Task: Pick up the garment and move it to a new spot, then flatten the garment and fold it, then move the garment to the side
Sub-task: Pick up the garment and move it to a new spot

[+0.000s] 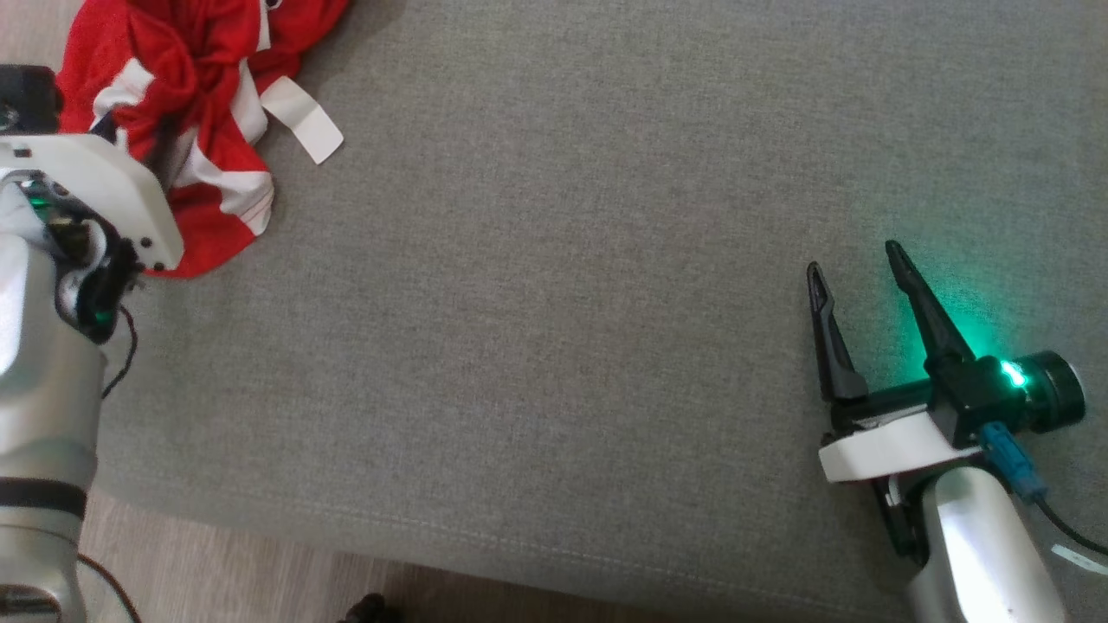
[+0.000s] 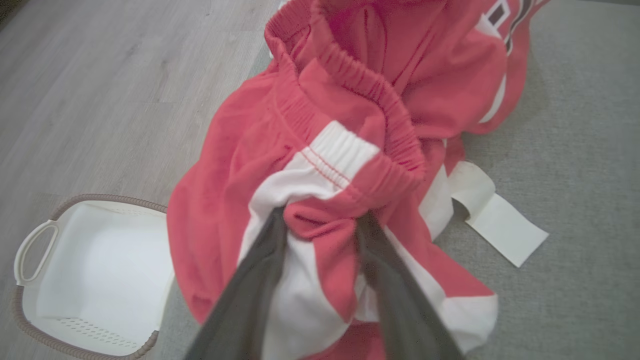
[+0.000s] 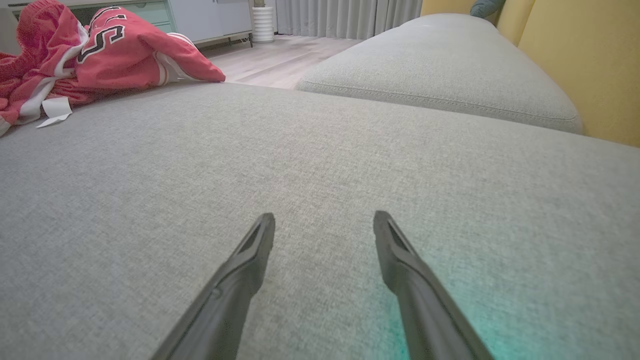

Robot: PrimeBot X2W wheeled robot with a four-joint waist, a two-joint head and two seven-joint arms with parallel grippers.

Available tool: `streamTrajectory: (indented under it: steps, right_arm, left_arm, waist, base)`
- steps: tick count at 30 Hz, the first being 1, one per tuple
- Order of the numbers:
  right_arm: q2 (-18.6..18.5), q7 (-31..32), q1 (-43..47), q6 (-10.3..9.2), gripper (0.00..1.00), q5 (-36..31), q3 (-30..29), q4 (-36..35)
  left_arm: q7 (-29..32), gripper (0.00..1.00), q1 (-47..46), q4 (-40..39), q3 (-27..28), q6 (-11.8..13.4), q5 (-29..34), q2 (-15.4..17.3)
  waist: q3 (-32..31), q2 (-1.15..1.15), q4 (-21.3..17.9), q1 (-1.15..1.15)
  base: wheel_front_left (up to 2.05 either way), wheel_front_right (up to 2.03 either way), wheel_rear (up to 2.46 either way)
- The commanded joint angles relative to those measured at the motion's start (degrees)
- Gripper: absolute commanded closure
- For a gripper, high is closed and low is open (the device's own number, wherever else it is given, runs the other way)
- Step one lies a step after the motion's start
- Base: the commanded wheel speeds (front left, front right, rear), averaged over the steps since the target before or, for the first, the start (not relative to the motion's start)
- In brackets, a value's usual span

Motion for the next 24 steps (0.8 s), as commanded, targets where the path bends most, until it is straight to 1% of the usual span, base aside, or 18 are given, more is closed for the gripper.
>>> streamTrajectory:
  steps: [1,2,3,7,13,18,24]
  right_arm:
    - [-0.2,-0.6,-1.0,0.43,0.00,0.0,1.4,-1.7]
    - [-0.2,-0.6,-1.0,0.43,0.00,0.0,1.4,-1.7]
    - [-0.2,-0.6,-1.1,0.43,0.00,0.2,1.6,-1.7]
    - [-0.2,-0.6,-1.6,0.43,0.00,1.4,2.5,-1.2]
    - [-0.2,-0.6,-1.8,0.43,0.00,3.7,3.2,-0.3]
    - [-0.2,-0.6,-1.0,0.43,0.00,6.5,3.5,0.6]
    - [-0.2,-0.6,1.0,0.43,0.00,9.5,2.5,1.4]
  left_arm:
    - [-0.8,0.92,-2.9,-1.0,1.2,0.1,-0.4,4.3]
    - [-0.8,0.92,-2.9,-1.0,1.2,0.1,-0.4,4.3]
    - [-1.2,1.00,-3.0,-0.5,0.8,0.1,-0.7,4.4]
    - [-3.5,1.00,-3.4,0.6,-0.8,0.1,-1.3,4.9]
    - [-8.7,1.00,-5.5,0.8,-2.3,0.1,0.5,8.1]
    - [-12.6,1.00,-7.9,-2.1,-3.6,0.1,1.7,11.1]
    - [-16.2,1.00,-10.2,-8.3,-7.8,0.1,3.1,14.0]
  waist:
    - [0.0,0.00,0.1,-0.01]
    - [0.0,0.00,0.1,-0.01]
    - [-0.1,0.00,0.2,-0.01]
    - [-1.3,0.00,0.2,-0.01]
    - [-5.9,0.00,-1.2,-0.01]
    - [-11.8,0.00,-3.9,-0.01]
    - [-18.8,0.00,-8.7,-0.01]
  base:
    - [0.00,0.00,0.00]
    - [0.00,0.00,0.00]
    - [0.00,0.00,0.00]
    - [0.00,0.00,0.00]
    - [0.00,0.00,0.00]
    - [0.00,0.00,0.00]
    - [0.00,0.00,0.00]
